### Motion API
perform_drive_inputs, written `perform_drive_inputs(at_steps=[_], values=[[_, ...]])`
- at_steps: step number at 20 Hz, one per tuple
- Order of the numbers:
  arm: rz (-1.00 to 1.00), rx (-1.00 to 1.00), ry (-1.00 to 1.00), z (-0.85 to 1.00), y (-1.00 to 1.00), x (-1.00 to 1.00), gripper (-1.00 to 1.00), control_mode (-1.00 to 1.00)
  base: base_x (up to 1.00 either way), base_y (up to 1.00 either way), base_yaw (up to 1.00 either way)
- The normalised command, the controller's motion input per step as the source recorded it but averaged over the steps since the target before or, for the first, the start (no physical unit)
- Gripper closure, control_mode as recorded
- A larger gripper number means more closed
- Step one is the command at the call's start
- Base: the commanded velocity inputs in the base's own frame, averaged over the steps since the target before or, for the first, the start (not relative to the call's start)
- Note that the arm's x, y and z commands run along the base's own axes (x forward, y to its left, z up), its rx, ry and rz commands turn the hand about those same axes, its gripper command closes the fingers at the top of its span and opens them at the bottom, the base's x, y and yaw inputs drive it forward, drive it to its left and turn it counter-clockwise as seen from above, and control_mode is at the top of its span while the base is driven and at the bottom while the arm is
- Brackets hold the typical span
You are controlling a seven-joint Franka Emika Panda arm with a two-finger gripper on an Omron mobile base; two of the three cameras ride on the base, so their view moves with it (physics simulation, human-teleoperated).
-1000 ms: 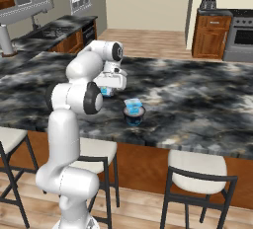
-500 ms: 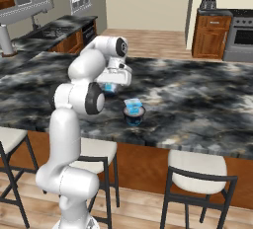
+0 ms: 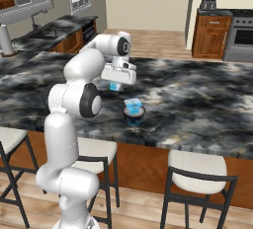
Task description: Stack the yogurt containers by placing the smaller containers on top of the larger containers.
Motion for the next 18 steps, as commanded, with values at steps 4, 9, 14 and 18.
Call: perform_drive_inputs(at_steps=[4, 9, 14, 18], values=[[0.0, 0.0, -0.28, 0.02, -0.14, 0.09, 1.0, -1.0, 0.0, 0.0, 0.0], [0.0, 0.0, -0.19, 0.0, -0.09, 0.18, 1.0, -1.0, 0.0, 0.0, 0.0], [0.0, -0.01, -0.1, 0.0, -0.13, 0.19, 1.0, -1.0, 0.0, 0.0, 0.0], [0.0, -0.02, -0.06, 0.0, -0.14, 0.22, 1.0, -1.0, 0.0, 0.0, 0.0]])
